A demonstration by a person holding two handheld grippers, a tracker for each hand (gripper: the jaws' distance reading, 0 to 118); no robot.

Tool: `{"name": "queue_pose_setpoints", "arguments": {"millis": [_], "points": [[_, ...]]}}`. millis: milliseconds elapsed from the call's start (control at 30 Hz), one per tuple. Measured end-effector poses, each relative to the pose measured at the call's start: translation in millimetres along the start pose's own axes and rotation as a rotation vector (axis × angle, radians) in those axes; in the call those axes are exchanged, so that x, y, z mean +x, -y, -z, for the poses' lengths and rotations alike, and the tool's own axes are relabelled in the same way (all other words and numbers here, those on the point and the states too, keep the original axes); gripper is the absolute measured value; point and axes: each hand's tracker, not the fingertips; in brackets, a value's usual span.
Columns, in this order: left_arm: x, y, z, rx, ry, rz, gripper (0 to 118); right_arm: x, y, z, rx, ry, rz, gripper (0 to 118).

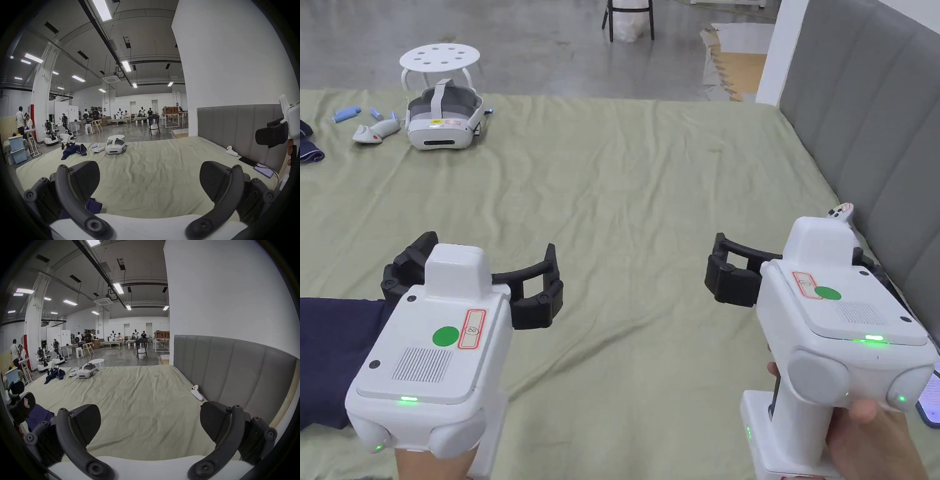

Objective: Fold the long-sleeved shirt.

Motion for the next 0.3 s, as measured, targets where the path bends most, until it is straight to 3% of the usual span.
{"name": "queue_pose_setpoints", "arguments": {"millis": [300], "points": [[3, -4, 0, 0.005, 0.007, 0.008, 111, 11, -1, 11, -0.073, -0.022, 0.076, 118]]}}
